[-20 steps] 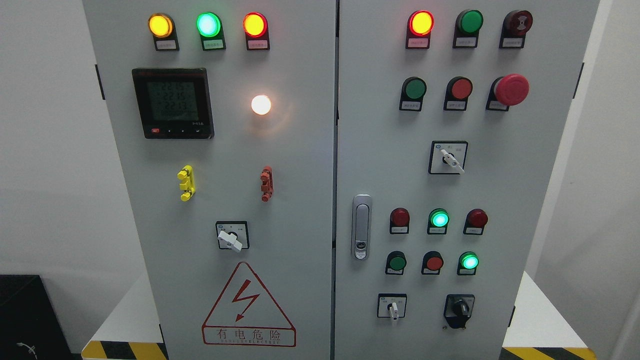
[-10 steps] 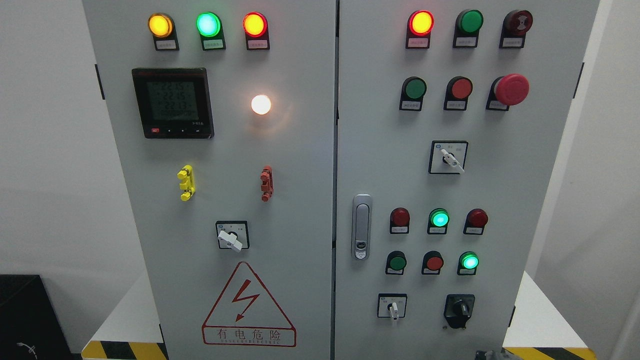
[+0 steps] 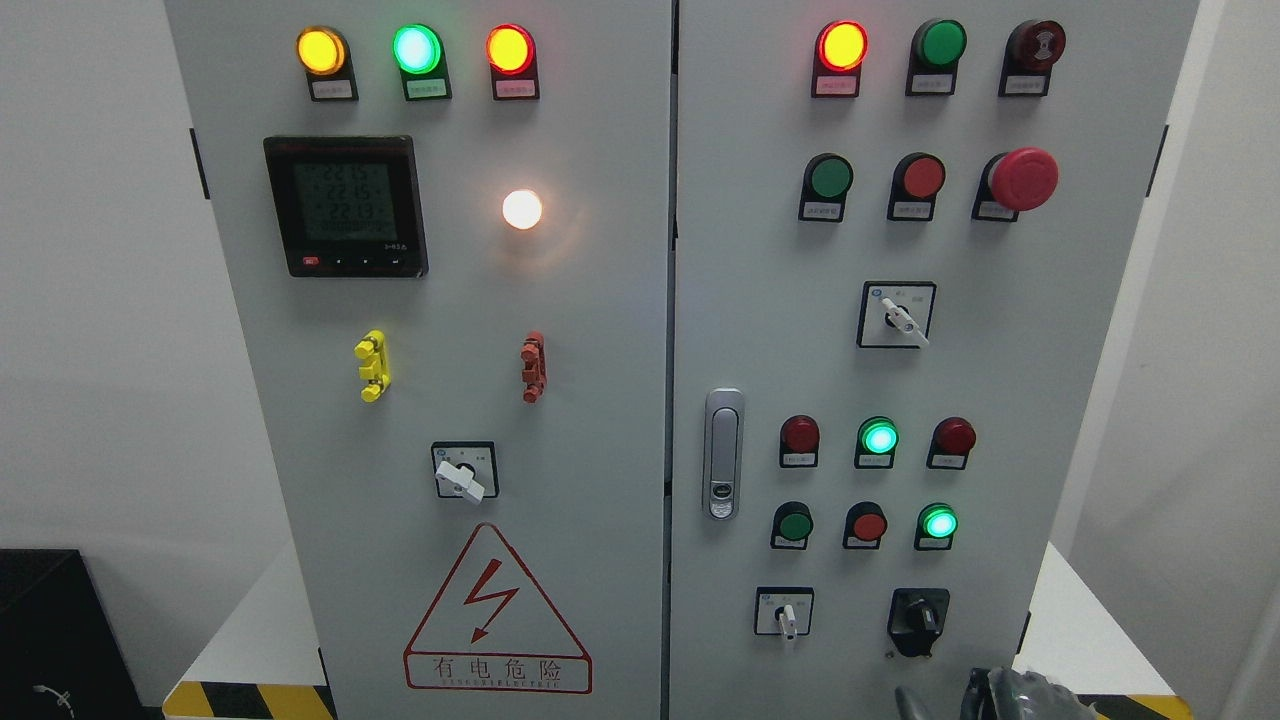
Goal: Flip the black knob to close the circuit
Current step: 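Raise the right hand up toward the black rotary knob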
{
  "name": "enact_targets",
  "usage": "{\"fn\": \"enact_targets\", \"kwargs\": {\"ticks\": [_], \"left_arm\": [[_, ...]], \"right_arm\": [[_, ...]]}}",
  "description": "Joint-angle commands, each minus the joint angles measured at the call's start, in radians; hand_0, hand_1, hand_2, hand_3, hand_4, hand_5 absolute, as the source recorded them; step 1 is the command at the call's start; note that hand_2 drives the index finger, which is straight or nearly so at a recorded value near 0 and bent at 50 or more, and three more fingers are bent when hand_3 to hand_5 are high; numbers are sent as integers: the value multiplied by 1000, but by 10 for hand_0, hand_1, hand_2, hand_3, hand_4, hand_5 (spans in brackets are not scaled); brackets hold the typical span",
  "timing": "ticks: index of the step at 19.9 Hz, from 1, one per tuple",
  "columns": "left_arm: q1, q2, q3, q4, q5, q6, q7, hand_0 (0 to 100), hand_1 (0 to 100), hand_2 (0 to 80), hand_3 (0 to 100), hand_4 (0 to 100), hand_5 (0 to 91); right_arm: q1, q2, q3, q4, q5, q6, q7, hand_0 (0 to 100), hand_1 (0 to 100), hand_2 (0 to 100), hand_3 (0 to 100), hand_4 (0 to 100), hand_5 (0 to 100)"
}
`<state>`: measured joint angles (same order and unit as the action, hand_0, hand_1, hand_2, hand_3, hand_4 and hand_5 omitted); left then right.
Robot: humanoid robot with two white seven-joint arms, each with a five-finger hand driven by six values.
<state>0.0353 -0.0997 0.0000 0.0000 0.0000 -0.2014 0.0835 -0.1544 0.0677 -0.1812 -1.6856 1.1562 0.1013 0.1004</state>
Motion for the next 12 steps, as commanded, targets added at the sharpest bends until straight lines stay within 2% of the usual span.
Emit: {"fn": "enact_targets", "kwargs": {"ticks": [1,12], "left_arm": [[0,0,-21,22,-21,0,1,0,0,0,0,0,0],[0,0,-21,22,-21,-1,1,0,0,0,0,0,0]], "right_arm": [[-53,-2,-4,30,25,17,2,0,98,791,954,778,781],[-74,0,2,53,62,64,2,0,105,788,953,776,778]]}}
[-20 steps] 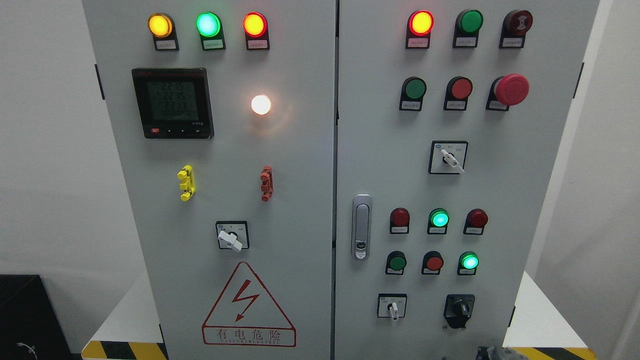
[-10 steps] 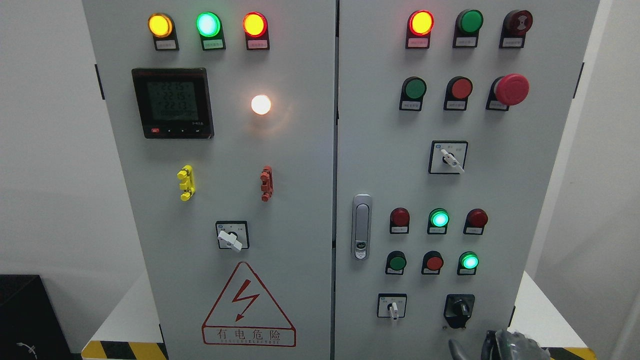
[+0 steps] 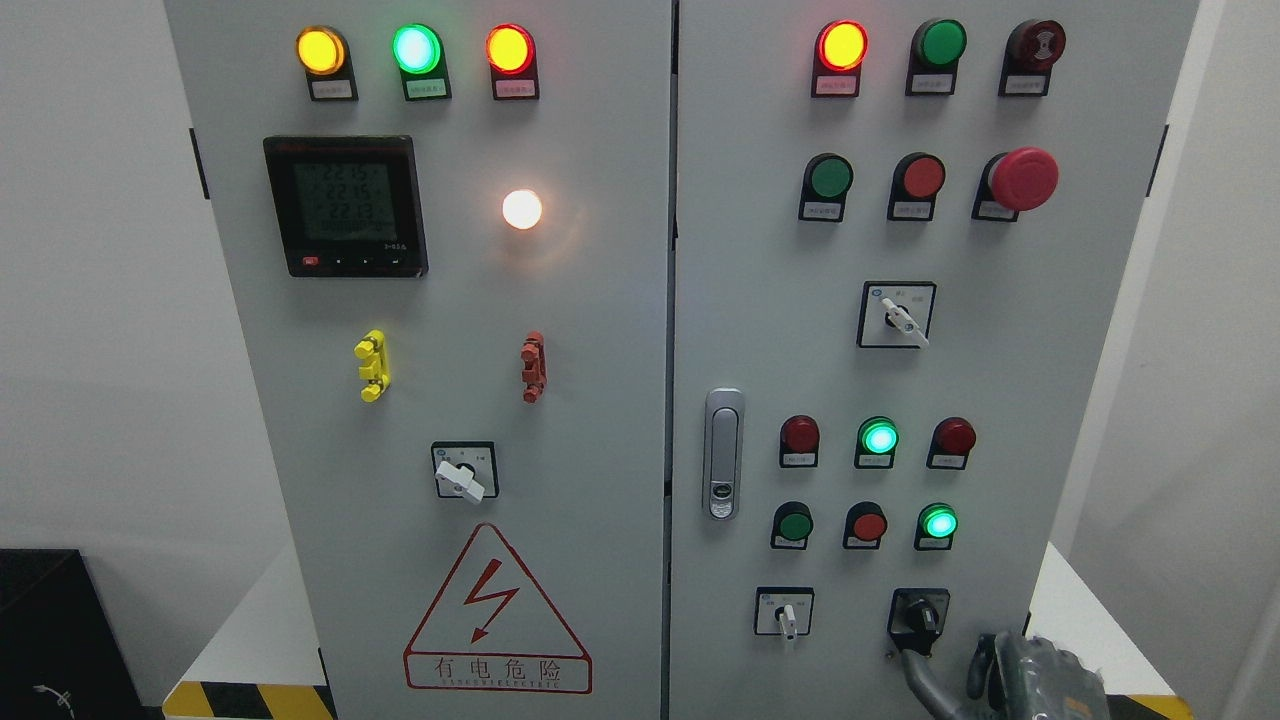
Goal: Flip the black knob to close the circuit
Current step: 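Raise the right hand up toward the black rotary knob, then close the right hand fingers around the black rotary knob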
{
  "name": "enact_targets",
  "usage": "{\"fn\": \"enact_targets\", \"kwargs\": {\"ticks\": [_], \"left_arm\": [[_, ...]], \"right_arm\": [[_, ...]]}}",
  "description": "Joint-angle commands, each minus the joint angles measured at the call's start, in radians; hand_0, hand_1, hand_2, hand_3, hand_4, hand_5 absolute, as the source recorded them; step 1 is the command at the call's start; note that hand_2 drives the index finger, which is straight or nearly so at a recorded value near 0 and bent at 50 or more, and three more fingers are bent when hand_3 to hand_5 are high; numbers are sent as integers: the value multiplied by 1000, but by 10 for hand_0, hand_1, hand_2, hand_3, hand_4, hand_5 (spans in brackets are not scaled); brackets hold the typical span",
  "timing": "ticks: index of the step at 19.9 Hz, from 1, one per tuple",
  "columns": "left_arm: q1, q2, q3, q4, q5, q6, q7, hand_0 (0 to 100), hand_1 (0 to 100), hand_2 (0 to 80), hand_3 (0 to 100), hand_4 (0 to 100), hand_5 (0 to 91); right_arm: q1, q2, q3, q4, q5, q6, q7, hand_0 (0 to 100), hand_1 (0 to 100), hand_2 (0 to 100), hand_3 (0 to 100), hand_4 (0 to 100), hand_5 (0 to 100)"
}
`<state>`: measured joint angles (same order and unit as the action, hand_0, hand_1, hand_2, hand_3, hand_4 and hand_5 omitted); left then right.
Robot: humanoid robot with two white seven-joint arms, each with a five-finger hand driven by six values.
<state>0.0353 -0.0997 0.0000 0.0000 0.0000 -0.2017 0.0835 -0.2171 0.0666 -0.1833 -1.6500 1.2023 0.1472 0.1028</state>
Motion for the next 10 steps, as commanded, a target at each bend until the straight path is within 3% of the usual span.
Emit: {"fn": "enact_targets", "kwargs": {"ticks": [1,3,10], "left_arm": [[0,0,-21,21,-21,-1,1,0,0,0,0,0,0],[0,0,-21,21,-21,1,1,0,0,0,0,0,0],[0,0,-21,21,-21,1,1,0,0,0,0,0,0]], "right_arm": [[-13,1,5,16,17,23,1,0,106,788,953,776,778],[-13,1,5,15,42,26,20,0,108,789,953,776,778],[-27,2,7,7,42,48,28,0,110,788,953,777,777]]}}
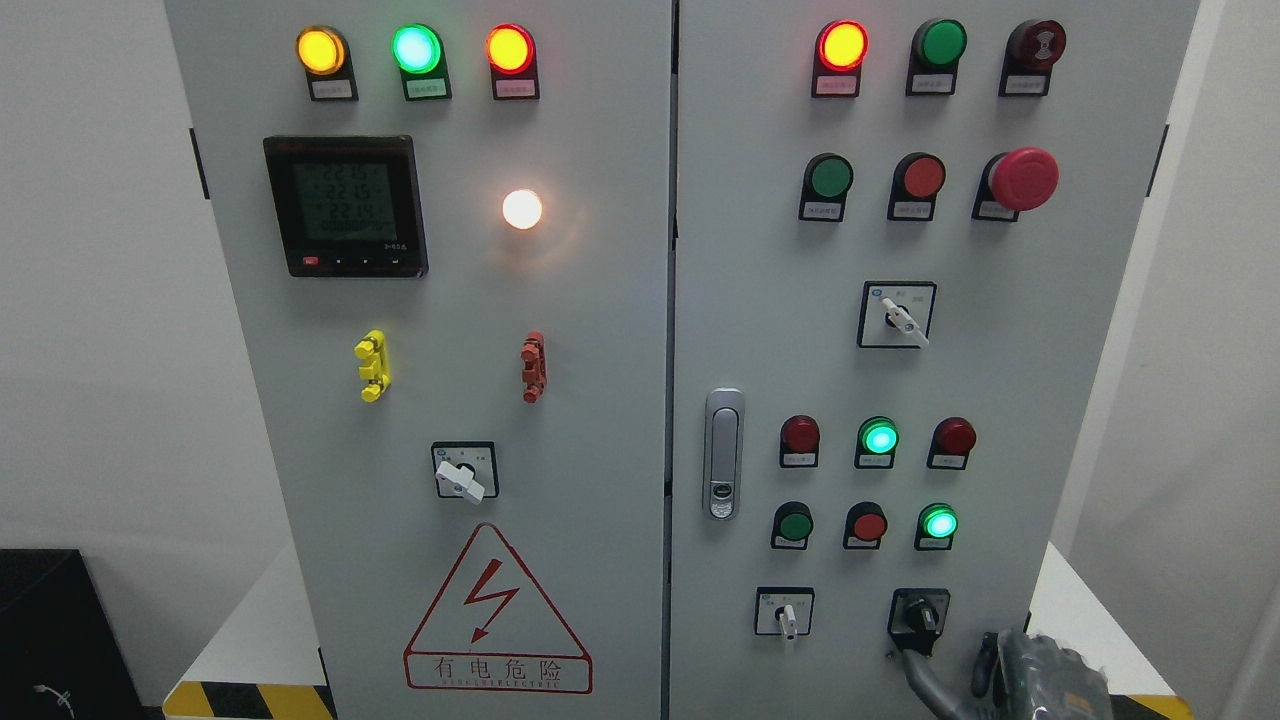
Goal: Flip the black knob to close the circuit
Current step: 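Close the right hand fingers around the black rotary knob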
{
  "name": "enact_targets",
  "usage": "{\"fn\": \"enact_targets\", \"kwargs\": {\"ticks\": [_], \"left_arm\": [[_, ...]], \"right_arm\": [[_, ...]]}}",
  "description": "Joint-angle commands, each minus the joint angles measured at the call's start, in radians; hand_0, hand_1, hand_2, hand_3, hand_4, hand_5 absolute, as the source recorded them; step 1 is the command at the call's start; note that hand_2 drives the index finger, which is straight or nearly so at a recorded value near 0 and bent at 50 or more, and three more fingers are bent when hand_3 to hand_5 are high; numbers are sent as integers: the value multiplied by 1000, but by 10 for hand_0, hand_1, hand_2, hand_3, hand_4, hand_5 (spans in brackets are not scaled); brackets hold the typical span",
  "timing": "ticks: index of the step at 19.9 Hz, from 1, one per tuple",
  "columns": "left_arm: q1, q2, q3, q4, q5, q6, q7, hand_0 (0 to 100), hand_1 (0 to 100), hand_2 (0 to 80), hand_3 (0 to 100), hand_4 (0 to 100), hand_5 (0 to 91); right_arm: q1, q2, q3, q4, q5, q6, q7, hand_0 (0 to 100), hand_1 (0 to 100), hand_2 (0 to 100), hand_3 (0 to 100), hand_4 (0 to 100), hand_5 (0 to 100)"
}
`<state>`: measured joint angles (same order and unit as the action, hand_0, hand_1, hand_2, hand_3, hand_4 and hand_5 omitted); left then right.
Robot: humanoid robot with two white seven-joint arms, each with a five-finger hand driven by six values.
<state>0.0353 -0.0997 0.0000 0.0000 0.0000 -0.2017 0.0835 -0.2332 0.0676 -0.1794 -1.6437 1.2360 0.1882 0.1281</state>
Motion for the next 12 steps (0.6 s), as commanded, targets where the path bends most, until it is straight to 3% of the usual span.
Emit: {"fn": "enact_targets", "kwargs": {"ticks": [1,12], "left_arm": [[0,0,-21,22,-21,-1,1,0,0,0,0,0,0],[0,0,-21,22,-21,-1,1,0,0,0,0,0,0]], "right_arm": [[-11,1,3,1,7,7,2,0,110,788,953,777,777],[-34,-2,1,7,10,19,2,0,111,786,953,776,778]]}}
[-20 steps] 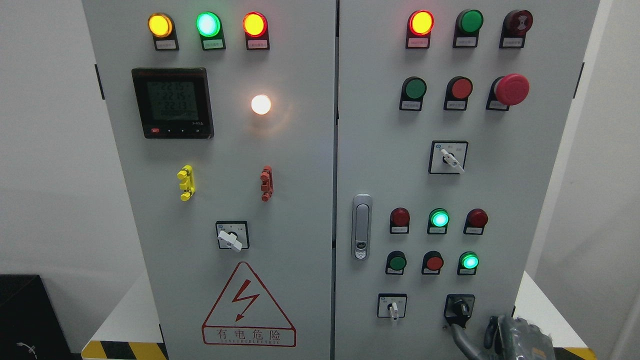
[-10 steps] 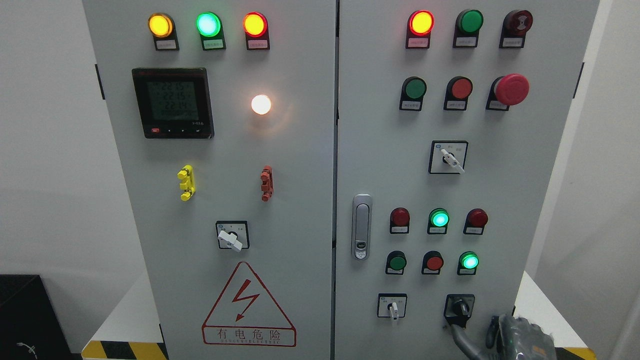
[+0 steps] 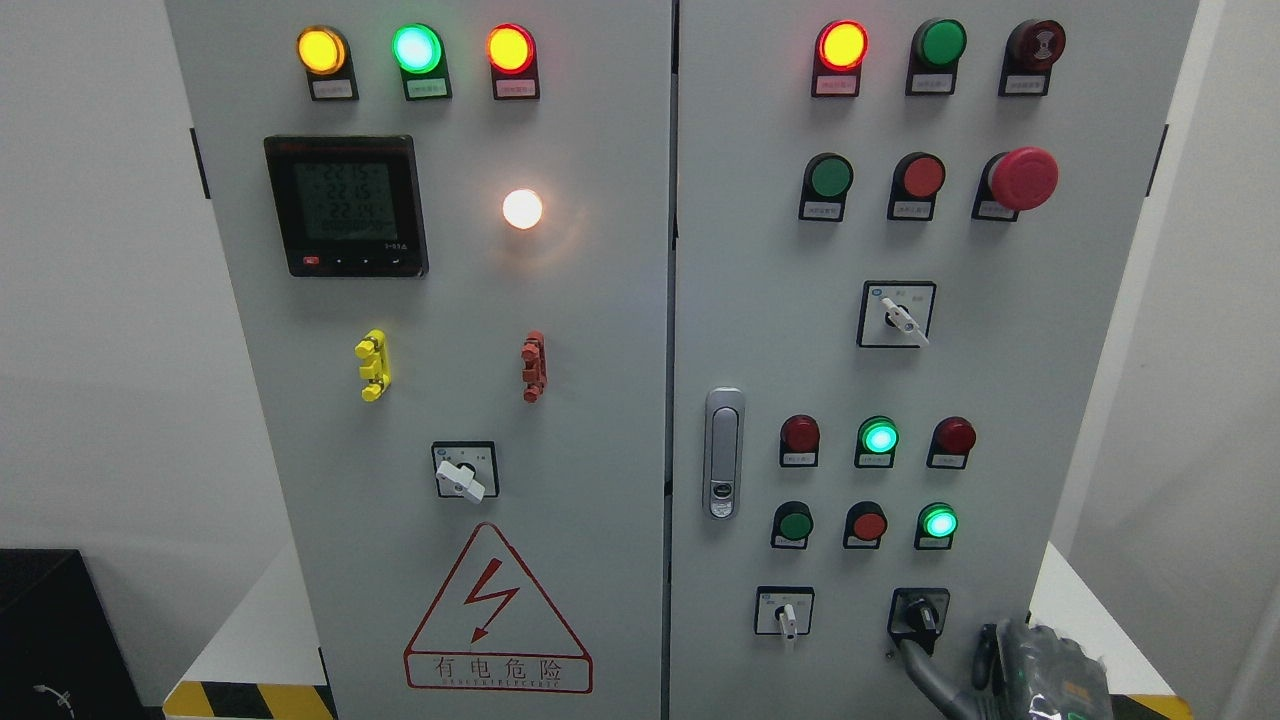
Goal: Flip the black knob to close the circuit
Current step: 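Close the right hand fingers around the black rotary knob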
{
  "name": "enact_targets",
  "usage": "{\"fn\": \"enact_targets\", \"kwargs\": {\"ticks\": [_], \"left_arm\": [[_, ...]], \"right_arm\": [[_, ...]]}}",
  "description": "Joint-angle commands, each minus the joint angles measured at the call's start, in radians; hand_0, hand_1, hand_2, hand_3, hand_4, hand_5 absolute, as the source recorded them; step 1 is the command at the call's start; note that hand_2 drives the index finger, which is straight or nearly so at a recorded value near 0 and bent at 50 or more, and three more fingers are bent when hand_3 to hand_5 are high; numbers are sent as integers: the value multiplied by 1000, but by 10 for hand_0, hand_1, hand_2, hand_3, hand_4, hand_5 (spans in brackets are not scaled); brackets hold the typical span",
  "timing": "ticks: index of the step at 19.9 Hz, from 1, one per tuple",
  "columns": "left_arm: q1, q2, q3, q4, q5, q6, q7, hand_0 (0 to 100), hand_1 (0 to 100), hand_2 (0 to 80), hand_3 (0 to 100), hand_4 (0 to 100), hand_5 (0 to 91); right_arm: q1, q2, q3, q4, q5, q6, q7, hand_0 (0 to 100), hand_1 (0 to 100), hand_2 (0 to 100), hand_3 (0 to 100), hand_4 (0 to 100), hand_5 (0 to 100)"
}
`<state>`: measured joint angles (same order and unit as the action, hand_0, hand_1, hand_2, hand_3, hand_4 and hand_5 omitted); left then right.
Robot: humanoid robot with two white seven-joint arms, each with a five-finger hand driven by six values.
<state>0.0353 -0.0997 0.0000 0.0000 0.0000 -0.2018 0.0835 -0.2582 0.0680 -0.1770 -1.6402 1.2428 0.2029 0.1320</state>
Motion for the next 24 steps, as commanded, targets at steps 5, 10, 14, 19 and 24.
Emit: {"fn": "enact_targets", "kwargs": {"ticks": [5,10,14,19,24], "left_arm": [[0,0,-21,21,-21,-1,1,0,0,0,0,0,0],[0,0,-21,21,-21,-1,1,0,0,0,0,0,0],[0,0,-21,21,-21,-1,1,0,0,0,0,0,0],[0,0,-21,21,-21,-1,1,0,0,0,0,0,0],[0,0,-21,21,-21,1,1,0,0,0,0,0,0]], "right_arm": [[-1,-2,1,3,4,4,-2,0,114,785,953,776,779],[2,-4,-1,3,4,3,-2,0,119,783,953,777,780],[2,-5,-7,3,3,3,-2,0,122,784,952,777,780],[-1,-5,-10,3,0,3,-2,0,127,783,952,777,780],[-3,-7,-10,5,0,4,-2,0,129,783,951,777,780]]}}
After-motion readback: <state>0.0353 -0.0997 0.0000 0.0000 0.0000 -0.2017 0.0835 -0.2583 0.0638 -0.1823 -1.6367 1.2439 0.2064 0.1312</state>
